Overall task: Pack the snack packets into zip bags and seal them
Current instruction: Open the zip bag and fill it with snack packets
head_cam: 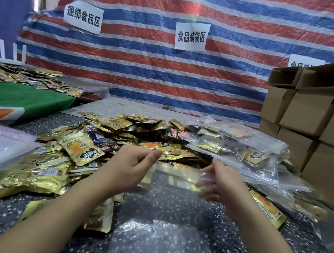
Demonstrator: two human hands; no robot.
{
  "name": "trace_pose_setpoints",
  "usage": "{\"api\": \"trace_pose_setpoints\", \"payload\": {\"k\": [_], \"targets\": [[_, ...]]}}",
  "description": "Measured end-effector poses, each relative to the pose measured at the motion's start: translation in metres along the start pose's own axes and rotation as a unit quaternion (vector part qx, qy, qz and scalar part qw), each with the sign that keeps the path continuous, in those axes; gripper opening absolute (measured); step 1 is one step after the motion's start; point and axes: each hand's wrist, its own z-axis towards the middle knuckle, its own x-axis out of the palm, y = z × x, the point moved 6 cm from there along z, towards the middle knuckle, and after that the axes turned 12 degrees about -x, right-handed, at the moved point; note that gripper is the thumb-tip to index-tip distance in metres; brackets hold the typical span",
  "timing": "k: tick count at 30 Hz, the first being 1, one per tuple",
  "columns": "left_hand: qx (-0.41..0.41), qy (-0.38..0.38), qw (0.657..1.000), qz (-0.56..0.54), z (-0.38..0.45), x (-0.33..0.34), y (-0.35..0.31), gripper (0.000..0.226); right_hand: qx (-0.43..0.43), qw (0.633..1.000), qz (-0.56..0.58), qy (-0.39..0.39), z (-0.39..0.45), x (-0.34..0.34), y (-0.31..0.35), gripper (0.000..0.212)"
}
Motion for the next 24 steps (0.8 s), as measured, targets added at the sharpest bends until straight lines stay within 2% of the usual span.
{"api": "trace_pose_setpoints", "payload": {"k": [3,6,8,10,17,24], "targets": [[-0.004,-0.017,1.000,0.004,0.000,0.001,0.003,0.055,0.018,0.998,-0.048,0.029,0.017,0.007,-0.005,0.035],[-0.005,0.003,1.000,0.025,0.000,0.006,0.007,0.048,0.059,0.994,-0.011,0.088,0.038,0.024,-0.004,0.031],[-0.018,0.011,1.000,0.021,0.000,0.006,0.011,0.048,0.096,0.990,0.036,0.095,0.050,0.033,-0.005,0.036],[-0.023,0.013,0.999,0.017,0.001,0.005,0.015,0.049,0.126,0.985,0.081,0.082,0.060,0.041,-0.008,0.039],[-0.040,0.026,0.998,0.035,0.001,0.005,0.019,0.046,0.161,0.968,0.193,0.015,0.093,0.054,-0.034,0.028],[-0.042,0.045,0.996,0.060,0.000,0.008,0.017,0.046,0.125,0.984,0.100,-0.073,0.116,0.056,-0.046,0.039]]}}
